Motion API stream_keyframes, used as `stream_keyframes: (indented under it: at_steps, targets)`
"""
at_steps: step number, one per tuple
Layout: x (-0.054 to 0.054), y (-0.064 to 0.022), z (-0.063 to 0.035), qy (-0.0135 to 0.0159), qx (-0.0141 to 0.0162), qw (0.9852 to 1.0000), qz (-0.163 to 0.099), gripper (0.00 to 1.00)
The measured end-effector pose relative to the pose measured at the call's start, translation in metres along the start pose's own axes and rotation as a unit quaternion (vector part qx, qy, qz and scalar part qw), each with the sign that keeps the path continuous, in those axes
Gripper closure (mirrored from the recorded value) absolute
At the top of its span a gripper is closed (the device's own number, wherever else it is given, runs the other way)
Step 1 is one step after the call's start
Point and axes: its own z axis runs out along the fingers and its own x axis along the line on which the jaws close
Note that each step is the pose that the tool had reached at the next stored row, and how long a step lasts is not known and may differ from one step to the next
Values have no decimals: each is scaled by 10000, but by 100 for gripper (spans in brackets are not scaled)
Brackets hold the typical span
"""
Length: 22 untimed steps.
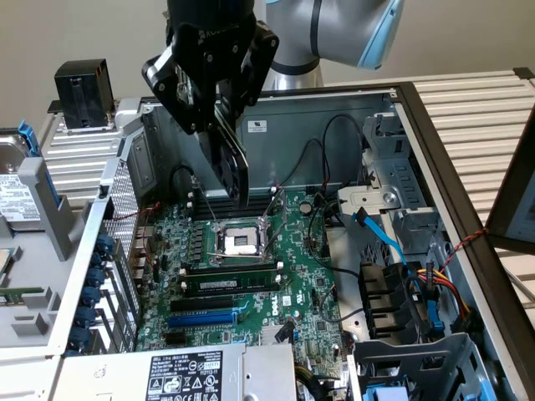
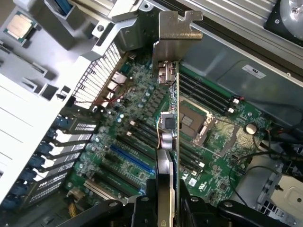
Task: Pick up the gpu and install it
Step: 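Insert the gpu into the slot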
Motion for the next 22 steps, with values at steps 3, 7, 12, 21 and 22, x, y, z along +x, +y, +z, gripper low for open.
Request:
stream_keyframes:
  at_steps: [3, 7, 12, 21, 22]
  targets:
    - [0, -2, 25, 29, 7, 9997, -262, 72]
    - [-1, -5, 51, 65, 24, 9985, -550, 72]
    - [-4, -10, 81, 113, 58, 9963, -844, 72]
    - [-8, -18, 139, 224, 165, 9913, -1284, 72]
    - [-9, -18, 142, 232, 169, 9904, -1354, 72]
